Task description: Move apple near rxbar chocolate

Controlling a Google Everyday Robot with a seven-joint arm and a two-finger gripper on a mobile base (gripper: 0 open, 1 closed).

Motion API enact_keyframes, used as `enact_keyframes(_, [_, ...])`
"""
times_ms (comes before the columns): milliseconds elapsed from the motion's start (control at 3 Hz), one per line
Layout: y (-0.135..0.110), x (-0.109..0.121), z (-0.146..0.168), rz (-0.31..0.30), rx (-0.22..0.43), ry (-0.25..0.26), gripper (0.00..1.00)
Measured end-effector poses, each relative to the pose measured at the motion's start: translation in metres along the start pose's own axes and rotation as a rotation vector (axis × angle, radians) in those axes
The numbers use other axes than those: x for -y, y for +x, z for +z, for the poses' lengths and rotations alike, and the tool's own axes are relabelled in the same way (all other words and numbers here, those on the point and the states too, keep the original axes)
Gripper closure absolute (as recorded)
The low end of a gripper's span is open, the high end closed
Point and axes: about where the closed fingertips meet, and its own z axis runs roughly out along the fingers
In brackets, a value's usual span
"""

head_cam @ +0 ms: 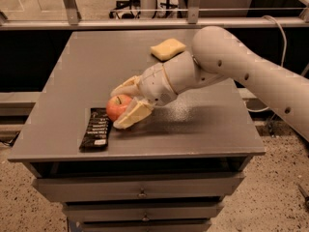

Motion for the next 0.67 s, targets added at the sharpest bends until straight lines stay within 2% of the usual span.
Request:
enact_keyframes(333, [-0.0008,0.0104,0.0059,-0.006,-0.005,0.005,0.0])
enact_keyframes(667, [-0.0011,0.0184,0.0078,-0.008,-0.011,0.017,0.0])
